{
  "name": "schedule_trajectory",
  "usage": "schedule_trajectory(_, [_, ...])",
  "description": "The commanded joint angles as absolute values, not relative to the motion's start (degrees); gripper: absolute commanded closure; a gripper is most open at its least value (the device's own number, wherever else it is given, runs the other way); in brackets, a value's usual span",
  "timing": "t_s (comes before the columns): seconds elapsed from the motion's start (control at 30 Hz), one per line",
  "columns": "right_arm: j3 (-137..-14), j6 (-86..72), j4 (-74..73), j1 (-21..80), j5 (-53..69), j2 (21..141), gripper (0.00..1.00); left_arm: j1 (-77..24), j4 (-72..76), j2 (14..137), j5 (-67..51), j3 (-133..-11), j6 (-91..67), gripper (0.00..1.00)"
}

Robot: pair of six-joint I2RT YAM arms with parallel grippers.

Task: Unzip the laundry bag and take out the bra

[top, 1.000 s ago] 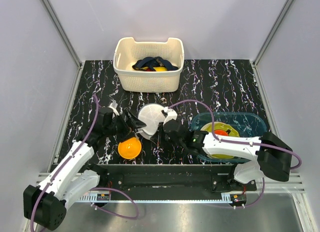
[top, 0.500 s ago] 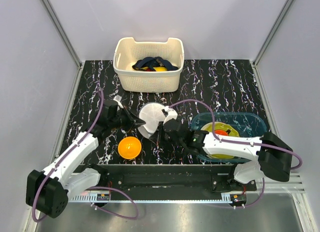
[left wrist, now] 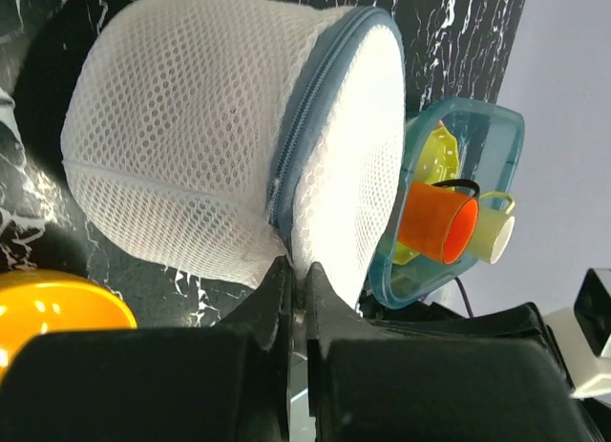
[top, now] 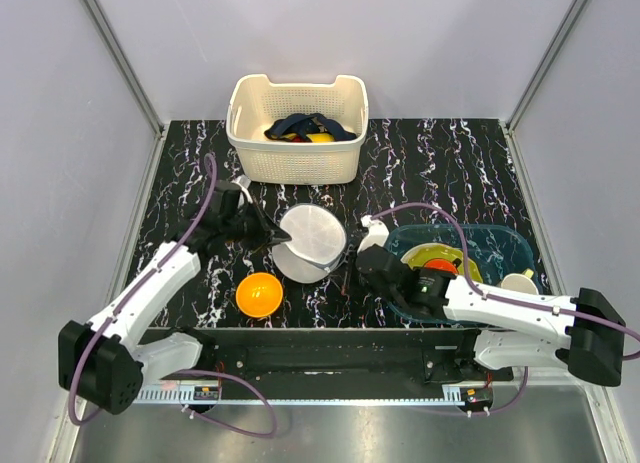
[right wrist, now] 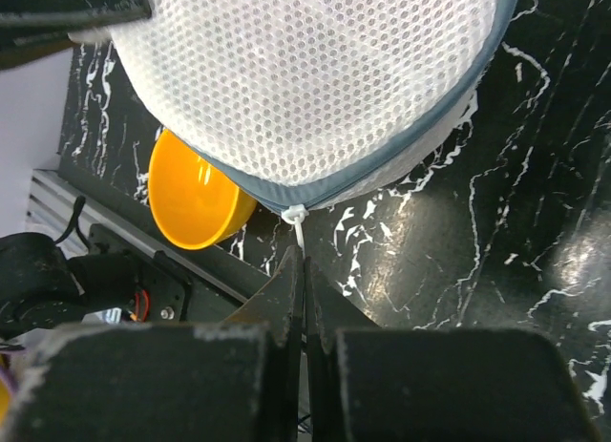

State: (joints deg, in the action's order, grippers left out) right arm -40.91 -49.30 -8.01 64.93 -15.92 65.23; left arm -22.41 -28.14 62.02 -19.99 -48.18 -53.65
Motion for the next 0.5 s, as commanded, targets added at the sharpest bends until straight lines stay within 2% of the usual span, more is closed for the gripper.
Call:
schedule_trajectory(0.0, [-44.38, -44.48, -16.96, 65.3, -20.22, 64.34, 1.0, -20.13, -28.38, 66.61, -15.47, -57.82, -45.28, 1.0])
schedule_trajectory(0.13, [-46.93, -43.33, -14.69, 65.39, -16.02, 66.96, 1.0, -20.04, -29.62, 73.73, -17.13, -63.19, -41.84, 1.0])
schedule_trajectory(0.17, [-47.28, -43.94, -12.68, 65.39, -14.87, 67.58, 1.0, -20.04, -29.71, 74.87, -17.75, -63.8, -41.66, 0.94])
schedule_trajectory(0.2, [-47.89, -44.55, -12.13, 65.3, -13.98, 68.28, 1.0, -20.04, -30.58, 75.93, -18.28, -65.11, -41.49, 0.67])
schedule_trajectory(0.27, [-49.74, -45.61, -11.34, 65.3, -13.01, 70.48, 1.0, -20.04, -31.2, 76.12, -18.98, -65.3, -41.4, 0.31])
schedule_trajectory(0.3, [-50.09, -45.96, -10.82, 65.3, -13.36, 70.92, 1.0, -20.04, -31.2, 75.42, -18.9, -65.13, -41.4, 0.24])
schedule_trajectory(0.33, [-50.36, -46.31, -10.2, 65.39, -13.71, 71.71, 1.0, -20.04, -31.2, 72.97, -18.72, -64.43, -41.92, 0.03])
schedule_trajectory(0.47, [-50.71, -47.37, -7.39, 65.22, -13.45, 74.09, 1.0, -20.21, -28.49, 64.81, -22.04, -58.82, -46.74, 0.01])
